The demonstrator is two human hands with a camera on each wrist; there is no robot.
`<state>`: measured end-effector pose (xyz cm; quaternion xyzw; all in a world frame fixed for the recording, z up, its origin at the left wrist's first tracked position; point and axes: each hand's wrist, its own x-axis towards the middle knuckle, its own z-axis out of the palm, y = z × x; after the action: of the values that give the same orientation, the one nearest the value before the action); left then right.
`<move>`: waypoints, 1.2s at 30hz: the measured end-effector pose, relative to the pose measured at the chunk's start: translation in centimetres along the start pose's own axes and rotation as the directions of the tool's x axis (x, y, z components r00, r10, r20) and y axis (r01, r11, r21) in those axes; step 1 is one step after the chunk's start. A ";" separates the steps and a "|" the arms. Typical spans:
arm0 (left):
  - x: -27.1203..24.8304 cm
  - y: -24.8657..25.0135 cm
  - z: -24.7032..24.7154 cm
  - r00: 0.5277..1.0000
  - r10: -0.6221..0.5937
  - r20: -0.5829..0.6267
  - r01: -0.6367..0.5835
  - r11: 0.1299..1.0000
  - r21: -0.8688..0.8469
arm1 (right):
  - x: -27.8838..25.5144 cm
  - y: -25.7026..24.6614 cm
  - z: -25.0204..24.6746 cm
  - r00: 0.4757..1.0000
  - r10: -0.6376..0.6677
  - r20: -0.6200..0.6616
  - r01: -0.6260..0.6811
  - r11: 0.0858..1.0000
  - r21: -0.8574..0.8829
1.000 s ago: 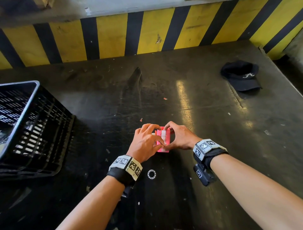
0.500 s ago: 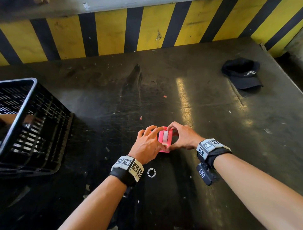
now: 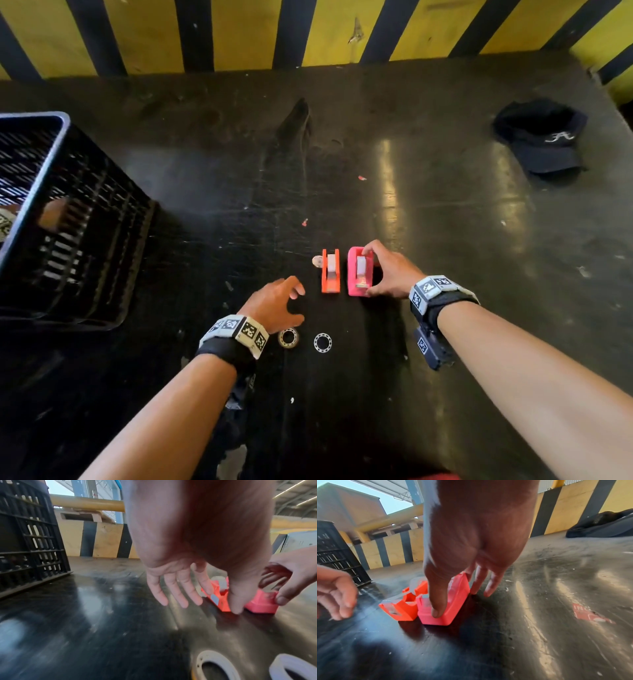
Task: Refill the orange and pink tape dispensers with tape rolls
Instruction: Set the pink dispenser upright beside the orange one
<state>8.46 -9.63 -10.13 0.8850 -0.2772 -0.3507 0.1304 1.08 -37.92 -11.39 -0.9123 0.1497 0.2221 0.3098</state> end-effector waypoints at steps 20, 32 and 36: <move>-3.3 -1.7 4.4 0.999 -0.029 -0.029 0.030 0.998 0.054 | -5.8 -6.3 6.0 0.934 -0.356 0.018 0.351 0.910 -0.220; -6.2 -3.8 3.4 0.984 -0.104 -0.146 0.107 0.994 0.015 | -6.7 -8.6 11.5 0.948 -0.313 0.060 0.316 0.896 -0.312; -4.7 -3.9 0.0 0.974 -0.100 -0.203 0.107 0.994 0.023 | -3.8 -11.7 8.1 0.928 -0.370 -0.055 0.330 0.880 -0.342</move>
<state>7.23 -3.73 -9.22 0.9313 -0.2219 -0.2609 0.1243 0.13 -23.38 -9.42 -0.9744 -0.0386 0.1296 0.1797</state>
